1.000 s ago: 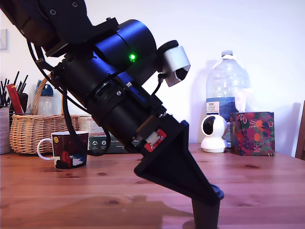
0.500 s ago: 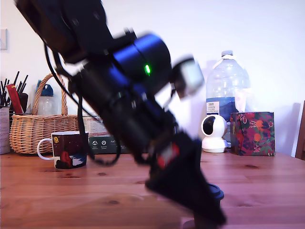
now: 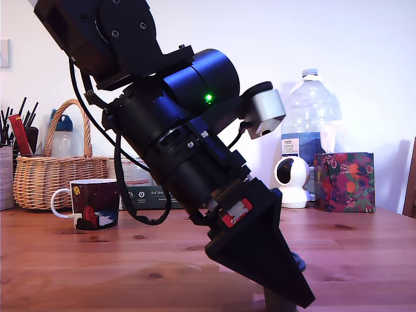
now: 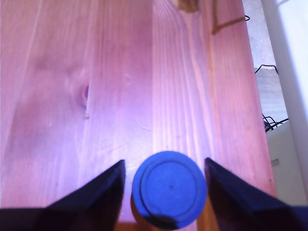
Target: Pick up the coffee capsules from the table one by one and drop them inside the nearest coffee cup
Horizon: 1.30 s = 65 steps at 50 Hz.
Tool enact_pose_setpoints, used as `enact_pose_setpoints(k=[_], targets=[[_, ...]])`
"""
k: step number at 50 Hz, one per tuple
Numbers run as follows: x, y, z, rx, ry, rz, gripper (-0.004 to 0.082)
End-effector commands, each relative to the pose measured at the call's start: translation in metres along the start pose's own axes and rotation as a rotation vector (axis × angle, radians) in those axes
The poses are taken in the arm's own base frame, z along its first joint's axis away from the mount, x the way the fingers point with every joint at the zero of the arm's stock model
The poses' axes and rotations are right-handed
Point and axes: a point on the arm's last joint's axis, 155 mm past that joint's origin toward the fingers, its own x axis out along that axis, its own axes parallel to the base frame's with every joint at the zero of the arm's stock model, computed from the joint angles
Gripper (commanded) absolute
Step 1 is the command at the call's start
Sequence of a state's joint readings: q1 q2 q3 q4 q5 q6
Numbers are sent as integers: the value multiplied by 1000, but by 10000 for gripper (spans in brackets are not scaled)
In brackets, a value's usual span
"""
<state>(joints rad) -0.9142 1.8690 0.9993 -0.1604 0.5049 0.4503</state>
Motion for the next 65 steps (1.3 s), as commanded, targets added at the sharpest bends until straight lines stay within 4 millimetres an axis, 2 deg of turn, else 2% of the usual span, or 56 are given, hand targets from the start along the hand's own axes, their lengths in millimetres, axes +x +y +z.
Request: enact_pose_setpoints(k=[1,11,26,43,65], targets=[[4,-2,-2,4,4,-9,406],[4,-1,1,9,-4,-5,233],[-3,2,7,14,-24,9,231],[-44,15,15,-25,-33,82,231],[-110,62,-14,-182,22,276,231]])
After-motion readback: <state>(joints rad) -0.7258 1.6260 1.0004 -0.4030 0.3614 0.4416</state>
